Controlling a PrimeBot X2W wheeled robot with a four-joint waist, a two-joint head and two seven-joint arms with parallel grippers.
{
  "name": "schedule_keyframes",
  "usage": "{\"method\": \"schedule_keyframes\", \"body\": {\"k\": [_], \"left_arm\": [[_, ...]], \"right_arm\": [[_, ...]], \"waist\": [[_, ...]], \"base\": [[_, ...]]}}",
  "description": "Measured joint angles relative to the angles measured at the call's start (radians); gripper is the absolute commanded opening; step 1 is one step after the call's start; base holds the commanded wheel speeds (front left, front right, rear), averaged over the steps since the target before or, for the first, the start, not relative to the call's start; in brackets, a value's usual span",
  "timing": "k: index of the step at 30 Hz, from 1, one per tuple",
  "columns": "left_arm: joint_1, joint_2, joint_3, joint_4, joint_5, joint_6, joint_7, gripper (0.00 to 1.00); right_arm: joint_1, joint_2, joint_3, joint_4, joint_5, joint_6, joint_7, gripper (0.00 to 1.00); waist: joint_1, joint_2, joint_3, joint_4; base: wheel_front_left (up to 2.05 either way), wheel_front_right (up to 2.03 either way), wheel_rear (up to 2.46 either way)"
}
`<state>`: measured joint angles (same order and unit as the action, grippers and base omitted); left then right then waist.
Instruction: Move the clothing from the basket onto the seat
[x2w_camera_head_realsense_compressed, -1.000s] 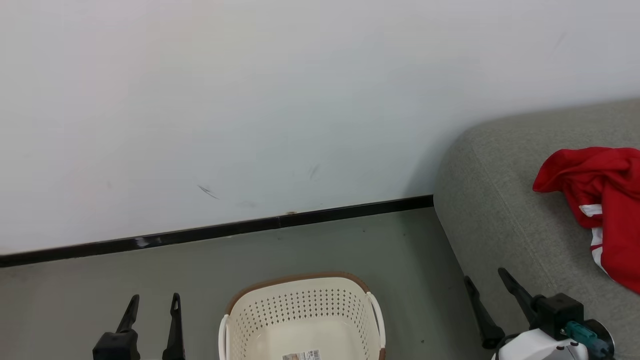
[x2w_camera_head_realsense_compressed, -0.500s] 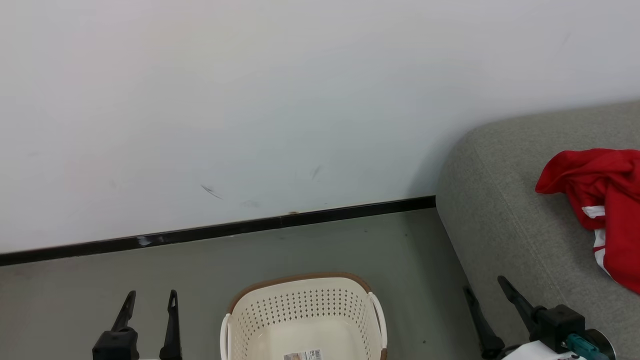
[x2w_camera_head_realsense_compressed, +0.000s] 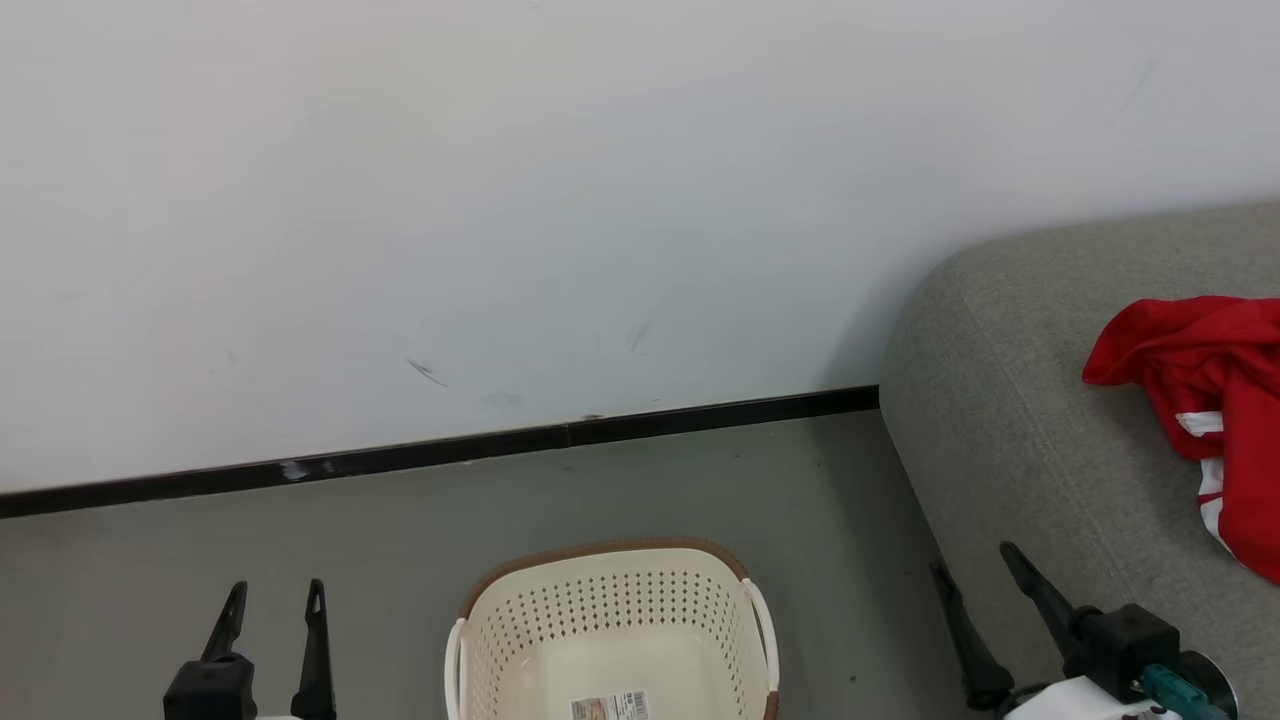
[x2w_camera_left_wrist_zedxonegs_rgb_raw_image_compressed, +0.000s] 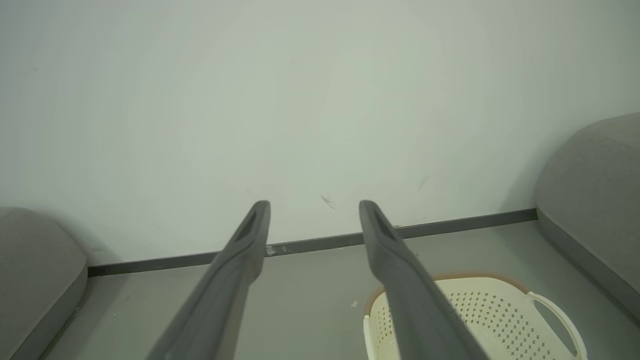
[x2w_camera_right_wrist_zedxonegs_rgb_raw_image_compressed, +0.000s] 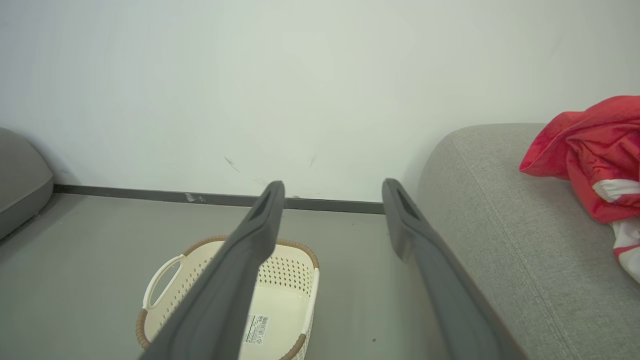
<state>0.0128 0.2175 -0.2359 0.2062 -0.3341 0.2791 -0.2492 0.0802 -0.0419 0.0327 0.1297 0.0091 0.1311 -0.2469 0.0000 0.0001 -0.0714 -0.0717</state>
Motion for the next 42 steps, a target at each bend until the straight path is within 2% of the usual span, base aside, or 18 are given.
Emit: {"method": "schedule_keyframes", "body": {"k": [1,2,7,15,25,42], "left_arm": [[0.000,0.000,0.002,0.001,0.000,0.000,0.000,0.91],[0.000,-0.001,0.002,0.003,0.000,0.000,0.000,0.00],[0.027,-0.039,-0.012,0.044,0.000,-0.002,0.003,0.00],[0.030,-0.048,0.023,0.050,-0.076,-0.028,0.033,0.00],[0.029,-0.064,0.056,0.054,-0.244,-0.067,0.080,0.00],[0.015,-0.088,0.112,0.050,-0.451,-0.139,0.144,0.00]], "right_arm": [[0.000,0.000,0.000,-0.002,0.000,0.000,0.000,1.00],[0.001,0.000,0.000,0.000,0.001,0.000,0.000,0.00],[0.034,0.010,0.011,0.046,0.001,0.000,0.000,0.00],[0.047,0.010,0.029,0.033,0.077,0.000,0.000,0.00],[0.059,0.009,0.036,0.007,0.288,0.000,0.011,0.00],[0.032,-0.003,-0.002,0.015,0.600,0.000,0.072,0.00]], "waist": [[0.0000,0.0000,0.001,0.001],[0.0000,0.0000,0.001,0.001],[0.0000,0.0000,0.001,0.001],[0.0000,0.0000,0.004,0.001],[0.0010,0.0000,0.011,0.008],[0.0151,0.0000,0.017,0.028]], "base": [[0.00,0.00,0.00],[0.00,0.00,0.00],[0.00,0.00,0.00],[0.00,0.00,0.00],[0.00,0.00,0.00],[0.00,0.00,0.00]]}}
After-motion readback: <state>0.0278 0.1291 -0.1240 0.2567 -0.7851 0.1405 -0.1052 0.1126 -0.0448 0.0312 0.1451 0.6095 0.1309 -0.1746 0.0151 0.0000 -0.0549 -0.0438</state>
